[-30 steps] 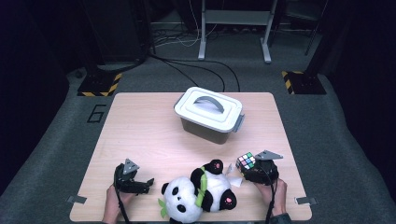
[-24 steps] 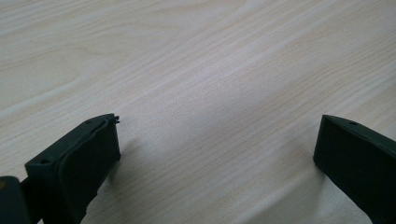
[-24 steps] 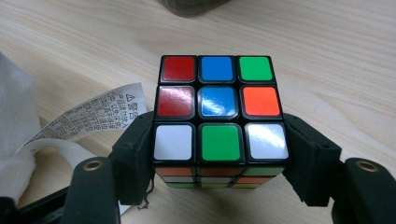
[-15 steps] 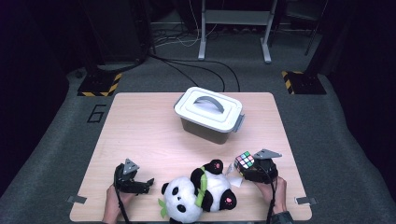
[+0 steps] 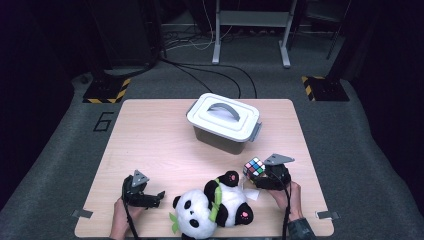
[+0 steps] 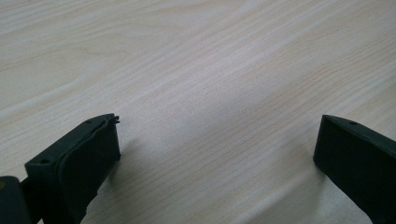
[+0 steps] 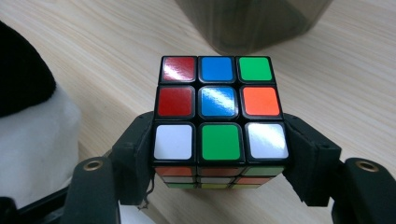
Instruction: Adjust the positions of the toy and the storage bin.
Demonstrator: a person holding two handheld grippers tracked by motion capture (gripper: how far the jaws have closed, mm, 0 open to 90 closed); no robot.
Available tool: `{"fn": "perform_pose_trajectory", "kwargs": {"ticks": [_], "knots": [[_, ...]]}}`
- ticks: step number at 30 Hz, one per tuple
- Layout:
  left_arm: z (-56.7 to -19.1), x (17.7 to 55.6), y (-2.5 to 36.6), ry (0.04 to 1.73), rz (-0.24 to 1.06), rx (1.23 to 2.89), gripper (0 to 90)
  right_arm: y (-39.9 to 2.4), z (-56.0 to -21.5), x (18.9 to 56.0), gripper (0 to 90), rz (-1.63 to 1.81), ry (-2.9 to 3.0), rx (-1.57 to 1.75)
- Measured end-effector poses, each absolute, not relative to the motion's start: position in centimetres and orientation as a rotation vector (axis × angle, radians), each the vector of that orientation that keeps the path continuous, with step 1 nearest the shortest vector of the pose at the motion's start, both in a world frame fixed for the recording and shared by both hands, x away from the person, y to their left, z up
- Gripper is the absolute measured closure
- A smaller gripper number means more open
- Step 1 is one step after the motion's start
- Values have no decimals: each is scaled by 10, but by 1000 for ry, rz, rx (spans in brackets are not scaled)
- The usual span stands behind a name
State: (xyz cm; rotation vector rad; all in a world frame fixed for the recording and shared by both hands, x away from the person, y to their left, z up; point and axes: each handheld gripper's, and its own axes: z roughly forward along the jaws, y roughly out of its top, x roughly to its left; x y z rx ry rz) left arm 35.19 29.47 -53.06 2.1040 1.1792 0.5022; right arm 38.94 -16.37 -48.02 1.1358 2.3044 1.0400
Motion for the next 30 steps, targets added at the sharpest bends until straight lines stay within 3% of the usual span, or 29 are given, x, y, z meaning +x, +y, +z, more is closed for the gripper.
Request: {"fn": "perform_pose_trajectory", "kwargs": {"ticks": [30], "knots": [[-531, 352, 295, 1179, 503, 2104, 0, -134, -477, 413, 338, 1141, 2410, 955]]}}
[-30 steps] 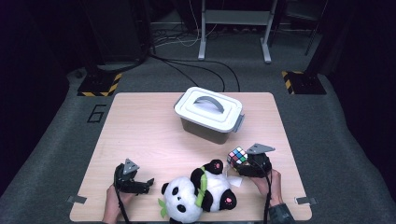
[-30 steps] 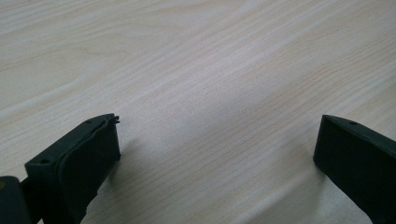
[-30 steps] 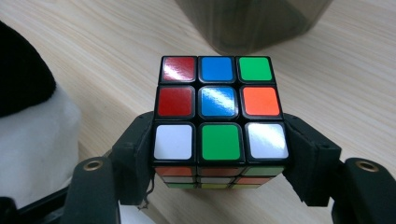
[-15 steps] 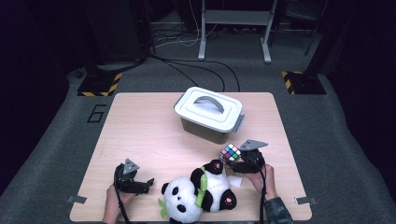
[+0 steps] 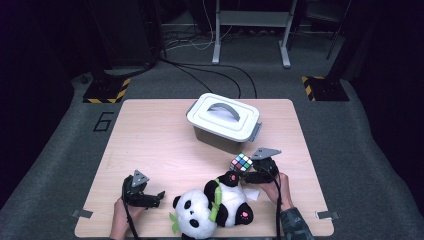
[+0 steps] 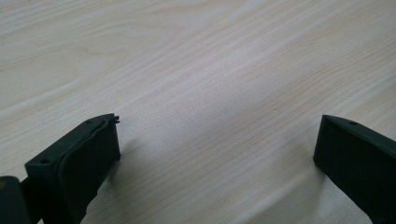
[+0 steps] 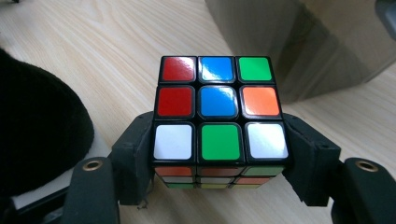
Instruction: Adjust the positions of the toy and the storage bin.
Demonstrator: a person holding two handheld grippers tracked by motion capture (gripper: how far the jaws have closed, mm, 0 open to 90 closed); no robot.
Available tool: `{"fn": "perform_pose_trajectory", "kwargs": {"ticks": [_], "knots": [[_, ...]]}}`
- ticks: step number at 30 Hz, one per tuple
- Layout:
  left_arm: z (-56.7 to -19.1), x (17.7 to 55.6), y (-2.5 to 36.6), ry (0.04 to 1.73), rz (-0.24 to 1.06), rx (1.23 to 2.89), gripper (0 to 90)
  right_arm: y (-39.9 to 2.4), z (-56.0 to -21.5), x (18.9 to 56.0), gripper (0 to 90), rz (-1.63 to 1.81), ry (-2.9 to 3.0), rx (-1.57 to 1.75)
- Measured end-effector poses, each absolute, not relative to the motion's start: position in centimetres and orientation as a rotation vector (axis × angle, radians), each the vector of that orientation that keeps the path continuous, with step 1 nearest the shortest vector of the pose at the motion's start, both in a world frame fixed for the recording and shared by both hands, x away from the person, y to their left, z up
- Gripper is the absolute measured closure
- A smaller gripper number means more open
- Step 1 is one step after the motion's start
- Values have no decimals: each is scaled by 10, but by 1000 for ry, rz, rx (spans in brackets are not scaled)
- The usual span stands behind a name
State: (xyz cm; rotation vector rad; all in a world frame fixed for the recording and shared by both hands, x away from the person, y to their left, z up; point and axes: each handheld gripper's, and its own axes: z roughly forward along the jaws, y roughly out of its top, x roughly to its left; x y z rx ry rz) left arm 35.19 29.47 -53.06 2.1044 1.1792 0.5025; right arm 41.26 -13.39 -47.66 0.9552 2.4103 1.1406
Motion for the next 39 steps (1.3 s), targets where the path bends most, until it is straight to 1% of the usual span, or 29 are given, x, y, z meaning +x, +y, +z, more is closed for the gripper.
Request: {"fn": "perform_pose_trajectory", "kwargs": {"ticks": [27, 39], "knots": [[-531, 352, 295, 1179, 502, 2104, 0, -114, -480, 429, 338, 1167, 2471, 844], [-531, 352, 295, 1179, 503, 2104, 0, -113, -481, 429, 338, 1164, 2487, 833]]}}
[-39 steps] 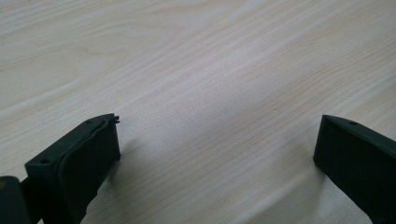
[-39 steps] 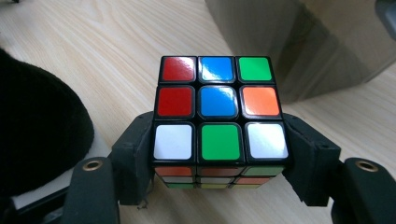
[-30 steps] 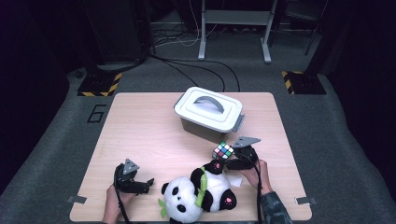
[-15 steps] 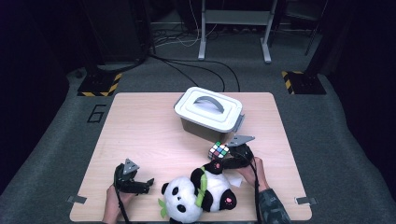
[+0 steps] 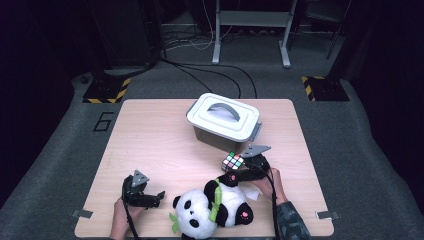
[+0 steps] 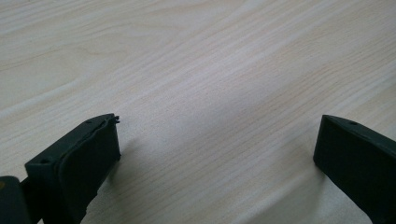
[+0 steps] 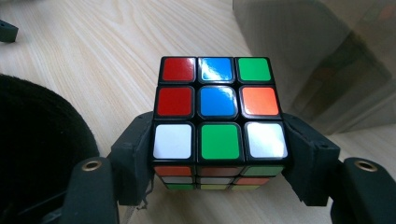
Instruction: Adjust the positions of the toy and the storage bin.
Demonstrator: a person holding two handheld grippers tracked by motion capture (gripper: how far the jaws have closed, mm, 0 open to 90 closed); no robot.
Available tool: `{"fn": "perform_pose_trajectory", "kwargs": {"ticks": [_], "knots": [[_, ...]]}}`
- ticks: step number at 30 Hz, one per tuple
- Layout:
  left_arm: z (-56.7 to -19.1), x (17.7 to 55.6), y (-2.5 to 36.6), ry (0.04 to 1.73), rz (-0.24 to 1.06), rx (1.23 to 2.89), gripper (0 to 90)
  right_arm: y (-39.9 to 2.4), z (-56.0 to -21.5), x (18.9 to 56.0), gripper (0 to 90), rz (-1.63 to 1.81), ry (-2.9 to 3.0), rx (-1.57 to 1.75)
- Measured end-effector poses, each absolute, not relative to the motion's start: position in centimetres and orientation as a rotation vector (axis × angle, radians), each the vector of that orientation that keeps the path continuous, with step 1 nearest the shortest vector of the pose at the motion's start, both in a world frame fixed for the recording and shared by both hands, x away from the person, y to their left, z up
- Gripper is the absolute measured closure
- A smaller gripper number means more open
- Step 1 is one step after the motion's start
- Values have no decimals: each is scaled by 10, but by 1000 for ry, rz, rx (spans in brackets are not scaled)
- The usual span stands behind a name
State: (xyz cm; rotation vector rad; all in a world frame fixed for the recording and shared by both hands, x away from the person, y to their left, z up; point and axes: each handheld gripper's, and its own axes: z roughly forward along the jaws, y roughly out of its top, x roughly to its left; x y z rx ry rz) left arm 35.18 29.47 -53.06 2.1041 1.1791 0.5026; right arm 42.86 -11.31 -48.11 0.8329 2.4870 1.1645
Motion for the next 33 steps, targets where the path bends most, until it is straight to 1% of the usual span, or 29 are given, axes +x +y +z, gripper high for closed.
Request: {"fn": "perform_pose_trajectory", "kwargs": {"ticks": [11, 25, 33], "knots": [[-530, 352, 295, 1180, 500, 2104, 0, -115, -475, 426, 338, 1169, 2450, 820], [-530, 352, 295, 1180, 500, 2105, 0, -115, -447, 423, 338, 1178, 2397, 773], [-531, 352, 295, 1179, 502, 2104, 0, -110, -436, 425, 338, 1177, 2394, 754]]}}
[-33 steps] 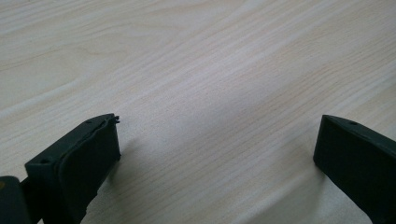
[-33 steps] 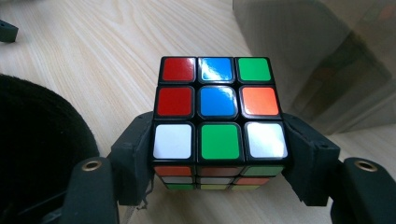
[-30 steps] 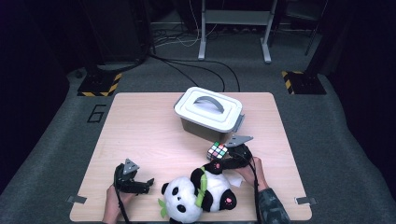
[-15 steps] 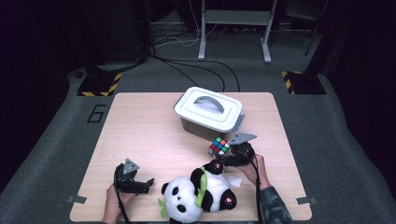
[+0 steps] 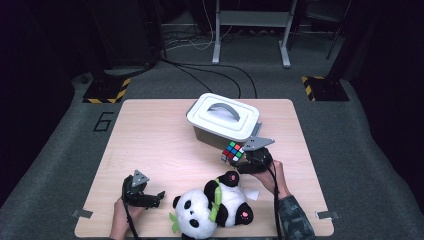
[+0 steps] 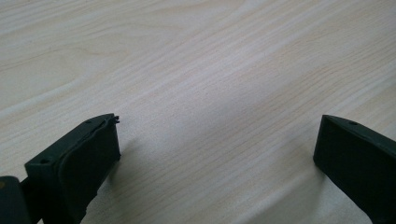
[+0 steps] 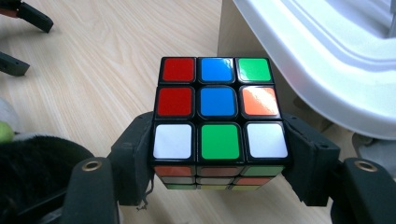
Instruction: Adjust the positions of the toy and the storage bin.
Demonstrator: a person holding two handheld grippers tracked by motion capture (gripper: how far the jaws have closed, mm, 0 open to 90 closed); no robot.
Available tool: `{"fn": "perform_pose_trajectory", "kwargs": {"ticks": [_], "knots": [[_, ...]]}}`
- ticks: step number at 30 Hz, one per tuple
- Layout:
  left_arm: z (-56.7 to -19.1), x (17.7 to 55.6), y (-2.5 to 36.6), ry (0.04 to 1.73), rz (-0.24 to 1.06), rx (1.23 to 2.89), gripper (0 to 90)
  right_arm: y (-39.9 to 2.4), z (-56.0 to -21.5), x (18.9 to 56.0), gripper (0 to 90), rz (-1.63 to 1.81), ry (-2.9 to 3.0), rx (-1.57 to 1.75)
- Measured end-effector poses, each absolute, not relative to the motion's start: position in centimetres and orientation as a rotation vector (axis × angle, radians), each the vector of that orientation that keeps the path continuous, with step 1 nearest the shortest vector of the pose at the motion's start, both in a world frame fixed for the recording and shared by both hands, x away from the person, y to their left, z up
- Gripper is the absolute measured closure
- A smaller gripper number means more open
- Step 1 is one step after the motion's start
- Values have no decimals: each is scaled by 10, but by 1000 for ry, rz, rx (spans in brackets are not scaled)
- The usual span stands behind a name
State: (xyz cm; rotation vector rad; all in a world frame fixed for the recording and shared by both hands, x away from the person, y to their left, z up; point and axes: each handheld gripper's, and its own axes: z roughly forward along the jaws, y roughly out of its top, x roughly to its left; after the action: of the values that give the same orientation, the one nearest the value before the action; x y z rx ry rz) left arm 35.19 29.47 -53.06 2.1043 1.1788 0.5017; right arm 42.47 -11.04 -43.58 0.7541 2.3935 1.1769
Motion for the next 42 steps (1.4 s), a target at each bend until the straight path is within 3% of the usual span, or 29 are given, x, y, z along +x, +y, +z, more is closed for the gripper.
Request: {"fn": "perform_pose_trajectory", "kwargs": {"ticks": [42], "knots": [[-531, 352, 294, 1181, 504, 2099, 0, -47, -396, 448, 338, 1093, 2528, 586]]}}
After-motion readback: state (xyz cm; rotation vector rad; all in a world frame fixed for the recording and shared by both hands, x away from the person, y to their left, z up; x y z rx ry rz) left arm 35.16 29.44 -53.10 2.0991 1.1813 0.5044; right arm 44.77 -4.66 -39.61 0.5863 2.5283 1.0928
